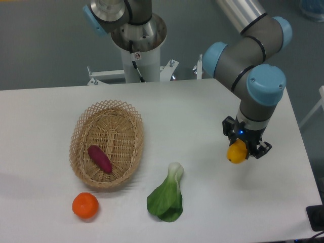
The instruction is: Pick up the mango from the basket
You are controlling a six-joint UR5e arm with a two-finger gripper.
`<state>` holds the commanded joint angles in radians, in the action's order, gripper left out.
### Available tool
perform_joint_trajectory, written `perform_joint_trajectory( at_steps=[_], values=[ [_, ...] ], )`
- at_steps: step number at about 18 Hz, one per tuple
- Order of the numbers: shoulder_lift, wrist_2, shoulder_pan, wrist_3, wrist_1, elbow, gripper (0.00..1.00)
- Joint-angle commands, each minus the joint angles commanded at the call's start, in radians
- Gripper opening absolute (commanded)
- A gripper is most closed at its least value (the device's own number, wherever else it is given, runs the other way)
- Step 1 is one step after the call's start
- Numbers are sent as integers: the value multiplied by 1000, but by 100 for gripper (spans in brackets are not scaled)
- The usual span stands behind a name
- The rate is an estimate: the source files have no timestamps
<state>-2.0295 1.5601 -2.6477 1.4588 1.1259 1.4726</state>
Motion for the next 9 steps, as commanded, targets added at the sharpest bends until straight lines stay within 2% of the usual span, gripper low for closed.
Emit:
perform_joint_trajectory(
  at_steps=[9],
  values=[
    [-2, 2, 3, -9, -2, 6, 46]
  ],
)
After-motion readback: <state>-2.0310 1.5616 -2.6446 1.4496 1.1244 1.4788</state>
